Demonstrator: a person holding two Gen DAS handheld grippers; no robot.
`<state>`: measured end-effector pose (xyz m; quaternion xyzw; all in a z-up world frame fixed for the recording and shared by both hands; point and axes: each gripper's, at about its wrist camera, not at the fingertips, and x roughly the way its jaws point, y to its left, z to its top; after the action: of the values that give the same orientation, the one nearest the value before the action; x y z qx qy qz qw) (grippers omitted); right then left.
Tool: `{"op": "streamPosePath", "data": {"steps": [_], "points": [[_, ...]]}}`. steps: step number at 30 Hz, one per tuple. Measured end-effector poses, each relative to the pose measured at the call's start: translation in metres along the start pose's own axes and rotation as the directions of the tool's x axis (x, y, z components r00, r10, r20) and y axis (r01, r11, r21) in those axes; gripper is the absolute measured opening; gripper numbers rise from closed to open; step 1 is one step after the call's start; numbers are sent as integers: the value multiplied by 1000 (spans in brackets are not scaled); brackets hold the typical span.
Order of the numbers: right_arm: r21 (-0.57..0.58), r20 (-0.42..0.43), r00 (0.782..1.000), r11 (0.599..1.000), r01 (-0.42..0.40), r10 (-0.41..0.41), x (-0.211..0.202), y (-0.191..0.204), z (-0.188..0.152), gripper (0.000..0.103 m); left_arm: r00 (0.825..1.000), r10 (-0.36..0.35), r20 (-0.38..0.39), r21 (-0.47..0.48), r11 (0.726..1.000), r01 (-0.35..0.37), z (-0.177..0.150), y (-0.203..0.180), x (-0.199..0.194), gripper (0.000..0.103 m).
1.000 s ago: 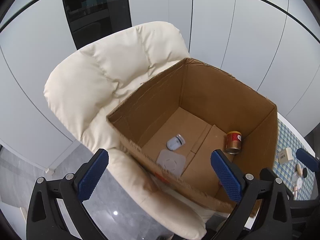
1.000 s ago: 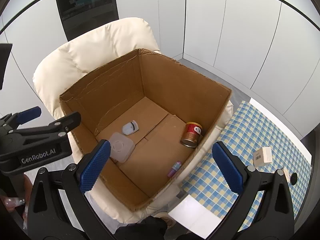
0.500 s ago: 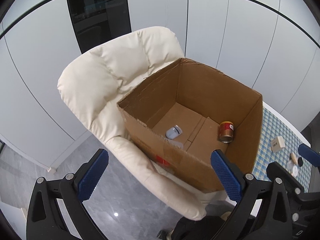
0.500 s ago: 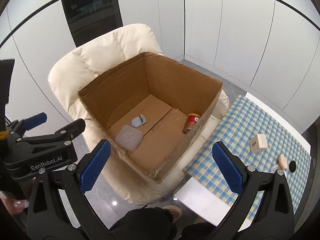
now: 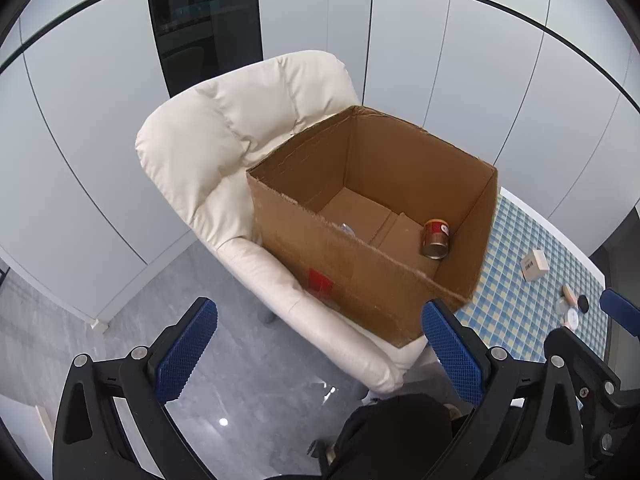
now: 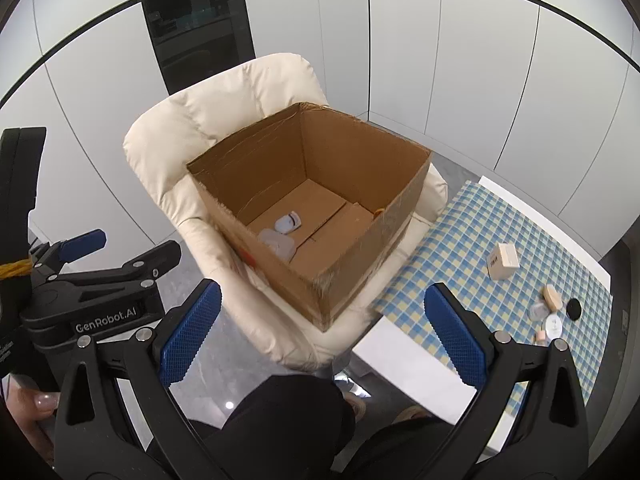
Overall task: Organize objects
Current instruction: 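Move both open tools away from the box toward the checked table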
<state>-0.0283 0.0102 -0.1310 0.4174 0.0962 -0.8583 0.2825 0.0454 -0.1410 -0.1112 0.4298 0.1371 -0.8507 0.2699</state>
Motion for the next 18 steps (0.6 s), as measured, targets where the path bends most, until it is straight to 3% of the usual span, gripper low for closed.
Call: {"op": "streamPosePath", "data": {"steps": [12,16,18], "points": [[46,18,1000,999,-12,12,-43,-6,-34,103,1000,3,-12,20,1000,-2,-40,2,-41,102],[71,26,1000,997,-12,10,-56,-11,-45,103,999,-45,-27,14,999,45,-51,1,-55,102],[78,24,1000,997,-4,2,-59,-13,-49,103,999,-32,-13,25,999,32,-55,-1,-62,102]]}}
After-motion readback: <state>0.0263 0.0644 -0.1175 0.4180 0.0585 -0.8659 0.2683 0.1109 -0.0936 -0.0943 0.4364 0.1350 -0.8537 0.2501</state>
